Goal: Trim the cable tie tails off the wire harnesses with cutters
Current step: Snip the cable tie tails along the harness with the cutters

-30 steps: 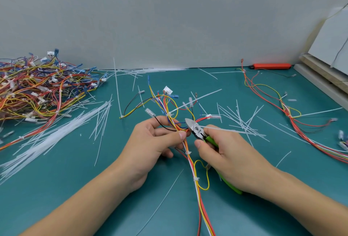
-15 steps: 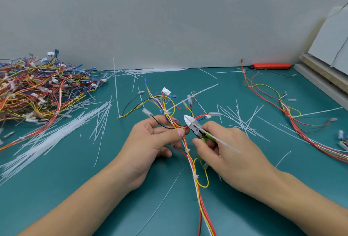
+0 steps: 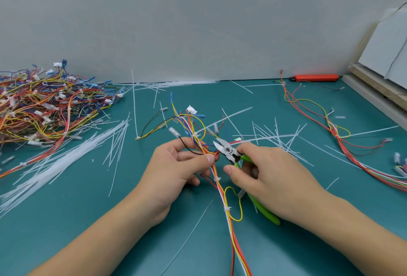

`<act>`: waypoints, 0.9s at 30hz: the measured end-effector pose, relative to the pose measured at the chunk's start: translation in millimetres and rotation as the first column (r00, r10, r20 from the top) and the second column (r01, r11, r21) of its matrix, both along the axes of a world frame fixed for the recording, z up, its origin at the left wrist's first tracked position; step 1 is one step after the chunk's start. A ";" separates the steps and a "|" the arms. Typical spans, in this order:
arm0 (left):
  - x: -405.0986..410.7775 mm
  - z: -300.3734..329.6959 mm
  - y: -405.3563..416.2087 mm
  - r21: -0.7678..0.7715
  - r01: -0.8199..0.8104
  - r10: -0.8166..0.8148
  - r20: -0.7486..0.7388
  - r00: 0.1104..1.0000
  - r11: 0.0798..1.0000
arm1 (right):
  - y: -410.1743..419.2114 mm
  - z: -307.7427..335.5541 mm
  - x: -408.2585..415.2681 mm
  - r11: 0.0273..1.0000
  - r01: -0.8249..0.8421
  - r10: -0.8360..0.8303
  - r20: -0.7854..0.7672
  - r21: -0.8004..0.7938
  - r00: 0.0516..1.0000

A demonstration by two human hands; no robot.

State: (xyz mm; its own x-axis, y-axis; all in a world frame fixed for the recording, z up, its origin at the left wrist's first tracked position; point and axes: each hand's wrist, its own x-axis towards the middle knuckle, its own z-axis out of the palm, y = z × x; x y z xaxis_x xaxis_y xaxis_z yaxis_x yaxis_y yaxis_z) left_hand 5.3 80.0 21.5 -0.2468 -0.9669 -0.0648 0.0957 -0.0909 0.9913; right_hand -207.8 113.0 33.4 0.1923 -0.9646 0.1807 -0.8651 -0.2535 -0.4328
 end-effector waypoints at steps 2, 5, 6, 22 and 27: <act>-1.0 -0.5 0.7 -0.022 0.002 -0.001 0.021 1.000 1.000 | -0.9 0.3 -2.4 1.000 0.025 -0.025 -0.027 0.002 0.999; -2.1 -1.3 1.6 -0.034 0.005 -0.003 0.049 0.999 0.999 | -0.3 -0.3 -2.0 0.996 0.037 -0.034 -0.029 0.084 0.999; -2.1 -1.6 1.3 -0.034 0.002 0.000 0.053 0.999 0.999 | 0.5 -0.9 -1.0 0.994 0.036 -0.032 -0.041 0.101 0.999; -3.4 1.4 3.4 -0.044 -0.003 0.007 0.085 0.996 0.999 | 11.0 19.7 -12.0 0.962 0.097 -0.022 -0.281 0.256 0.959; -2.4 -1.0 1.9 -0.041 -0.024 0.027 0.087 0.996 0.999 | 8.9 17.1 -6.4 0.973 0.101 -0.045 -0.257 0.209 0.965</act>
